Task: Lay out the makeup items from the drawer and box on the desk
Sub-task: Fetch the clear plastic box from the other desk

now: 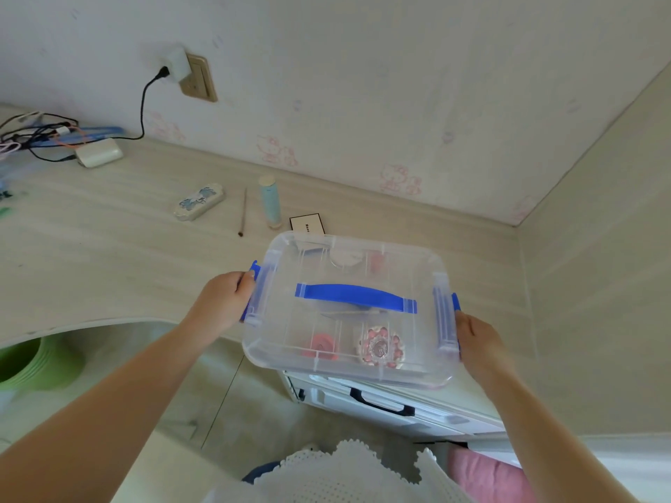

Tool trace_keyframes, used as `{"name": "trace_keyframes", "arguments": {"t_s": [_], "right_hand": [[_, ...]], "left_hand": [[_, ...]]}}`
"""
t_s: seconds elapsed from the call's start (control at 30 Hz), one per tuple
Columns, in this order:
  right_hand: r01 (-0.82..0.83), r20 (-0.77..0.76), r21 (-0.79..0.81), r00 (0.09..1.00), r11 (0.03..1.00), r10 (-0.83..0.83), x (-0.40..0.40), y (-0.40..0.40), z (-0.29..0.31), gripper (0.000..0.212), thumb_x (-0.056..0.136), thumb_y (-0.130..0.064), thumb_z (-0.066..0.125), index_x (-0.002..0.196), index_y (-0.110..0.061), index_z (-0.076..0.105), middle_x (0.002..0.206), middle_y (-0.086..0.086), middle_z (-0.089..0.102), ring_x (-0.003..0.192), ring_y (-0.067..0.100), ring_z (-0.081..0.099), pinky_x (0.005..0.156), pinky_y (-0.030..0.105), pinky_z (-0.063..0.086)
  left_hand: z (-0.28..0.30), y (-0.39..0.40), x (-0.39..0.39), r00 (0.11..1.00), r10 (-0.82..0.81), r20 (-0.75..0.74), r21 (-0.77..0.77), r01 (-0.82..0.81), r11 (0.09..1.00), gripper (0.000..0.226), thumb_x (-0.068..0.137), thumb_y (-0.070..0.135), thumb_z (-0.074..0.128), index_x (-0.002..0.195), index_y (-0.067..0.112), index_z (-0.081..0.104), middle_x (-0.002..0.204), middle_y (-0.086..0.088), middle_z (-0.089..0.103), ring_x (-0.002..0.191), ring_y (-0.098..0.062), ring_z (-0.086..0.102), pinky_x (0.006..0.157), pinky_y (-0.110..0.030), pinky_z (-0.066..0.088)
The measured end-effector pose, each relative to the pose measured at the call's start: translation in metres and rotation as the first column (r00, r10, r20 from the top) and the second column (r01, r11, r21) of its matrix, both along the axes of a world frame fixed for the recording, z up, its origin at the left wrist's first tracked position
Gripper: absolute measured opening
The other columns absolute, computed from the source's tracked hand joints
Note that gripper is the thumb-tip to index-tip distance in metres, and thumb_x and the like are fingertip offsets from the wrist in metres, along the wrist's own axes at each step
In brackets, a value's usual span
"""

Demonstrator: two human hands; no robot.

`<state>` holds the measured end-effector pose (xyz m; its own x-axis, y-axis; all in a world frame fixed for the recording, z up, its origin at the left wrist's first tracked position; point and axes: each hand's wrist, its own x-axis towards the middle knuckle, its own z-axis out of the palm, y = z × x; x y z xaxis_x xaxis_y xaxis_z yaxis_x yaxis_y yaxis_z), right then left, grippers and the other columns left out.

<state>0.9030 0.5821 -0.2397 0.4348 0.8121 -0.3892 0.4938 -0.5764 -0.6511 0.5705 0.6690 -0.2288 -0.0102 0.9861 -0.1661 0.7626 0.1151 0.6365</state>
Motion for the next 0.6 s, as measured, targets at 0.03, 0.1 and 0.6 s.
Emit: {"name": "trace_keyframes", "arguments": {"t_s": [0.03,0.1,0.6], "right_hand": [[0.070,-0.104,0.005,0.992,0.998,-0.069,0.000,-0.001,-0.001,0.041,0.101,-0.023,0.030,0.073,-0.010,0.057,0.066,0.007,0.057,0.058,0.019,0.050,0.054,0.026,0.038],[0.171,-0.290,-0.038,0.941,0.985,-0.175,0.000,0.001,-0.003,0.035,0.100,-0.023,0.035,0.081,-0.013,0.063,0.076,0.010,0.063,0.066,0.022,0.057,0.055,0.027,0.044],[-0.816,0.647,0.286,0.551,0.502,0.527,-0.068,0.031,0.031,0.035,0.068,-0.026,0.078,0.101,-0.013,0.072,0.090,0.004,0.066,0.076,0.024,0.064,0.067,0.036,0.055]], "left_hand": [[-0.005,-0.003,-0.002,0.999,0.020,0.044,-0.032,-0.019,0.999,0.044,0.100,0.017,0.036,0.057,0.008,0.035,0.052,-0.007,0.040,0.050,-0.020,0.037,0.048,-0.027,0.028],[-0.016,-0.010,-0.004,0.982,0.079,0.169,-0.098,-0.063,0.993,0.039,0.099,0.017,0.037,0.070,-0.003,0.053,0.065,-0.020,0.057,0.056,-0.020,0.046,0.048,-0.022,0.037],[-0.001,-0.005,-0.008,0.827,0.243,0.507,-0.162,-0.186,0.969,0.038,0.094,0.027,0.055,0.132,0.023,0.053,0.124,0.001,0.060,0.111,-0.015,0.058,0.093,-0.034,0.047]]}}
